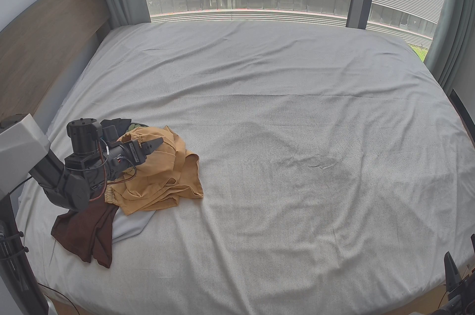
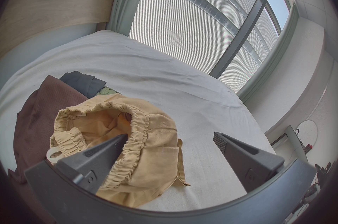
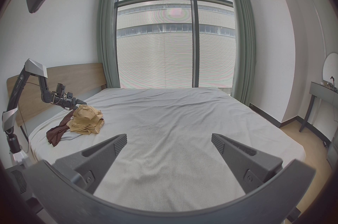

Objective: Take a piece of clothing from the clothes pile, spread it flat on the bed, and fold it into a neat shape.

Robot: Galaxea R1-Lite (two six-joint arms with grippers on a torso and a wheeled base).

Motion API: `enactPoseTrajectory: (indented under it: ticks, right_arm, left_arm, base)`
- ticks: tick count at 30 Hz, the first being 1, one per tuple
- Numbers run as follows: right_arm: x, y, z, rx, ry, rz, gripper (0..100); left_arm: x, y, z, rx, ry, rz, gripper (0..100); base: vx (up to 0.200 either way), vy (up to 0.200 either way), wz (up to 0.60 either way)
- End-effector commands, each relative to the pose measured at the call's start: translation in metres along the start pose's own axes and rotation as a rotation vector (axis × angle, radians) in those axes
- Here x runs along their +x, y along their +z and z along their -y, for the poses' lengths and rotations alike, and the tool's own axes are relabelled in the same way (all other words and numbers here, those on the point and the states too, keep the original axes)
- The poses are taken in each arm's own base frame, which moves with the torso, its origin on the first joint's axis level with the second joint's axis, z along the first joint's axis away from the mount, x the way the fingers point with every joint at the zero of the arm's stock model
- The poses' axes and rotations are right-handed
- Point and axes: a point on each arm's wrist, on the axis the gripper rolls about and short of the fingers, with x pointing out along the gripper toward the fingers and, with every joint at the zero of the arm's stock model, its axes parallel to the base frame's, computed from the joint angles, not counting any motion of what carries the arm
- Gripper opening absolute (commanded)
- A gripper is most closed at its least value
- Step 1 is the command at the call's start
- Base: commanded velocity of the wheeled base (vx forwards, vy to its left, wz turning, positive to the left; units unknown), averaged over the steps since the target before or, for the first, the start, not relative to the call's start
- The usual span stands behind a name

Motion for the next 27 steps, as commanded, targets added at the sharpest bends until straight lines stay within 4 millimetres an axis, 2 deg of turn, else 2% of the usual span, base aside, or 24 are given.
enactPoseTrajectory:
  ticks: [1, 8, 9, 22, 27]
  right_arm:
    - [0.0, -0.005, 0.0, 0.0, 0.0, -0.001, 100]
    - [0.0, -0.005, 0.0, 0.0, 0.0, -0.001, 100]
    - [0.0, -0.005, 0.0, 0.0, 0.0, -0.001, 100]
    - [0.0, -0.005, 0.0, 0.002, 0.0, -0.001, 100]
    - [0.0, -0.005, 0.0, 0.002, 0.0, -0.001, 100]
  left_arm:
    - [0.011, -0.008, -0.007, -0.004, 0.007, -0.014, 100]
    - [0.016, -0.007, -0.008, 0.0, 0.005, -0.002, 100]
    - [0.018, -0.008, -0.009, -0.001, 0.005, -0.004, 0]
    - [0.021, -0.007, -0.014, -0.001, 0.01, 0.002, 0]
    - [0.014, 0.005, 0.004, -0.096, -0.052, 0.02, 0]
  base:
    - [0.0, 0.0, 0.0]
    - [0.0, 0.0, 0.0]
    - [0.0, 0.0, 0.0]
    - [0.0, 0.0, 0.0]
    - [0.0, 0.0, 0.0]
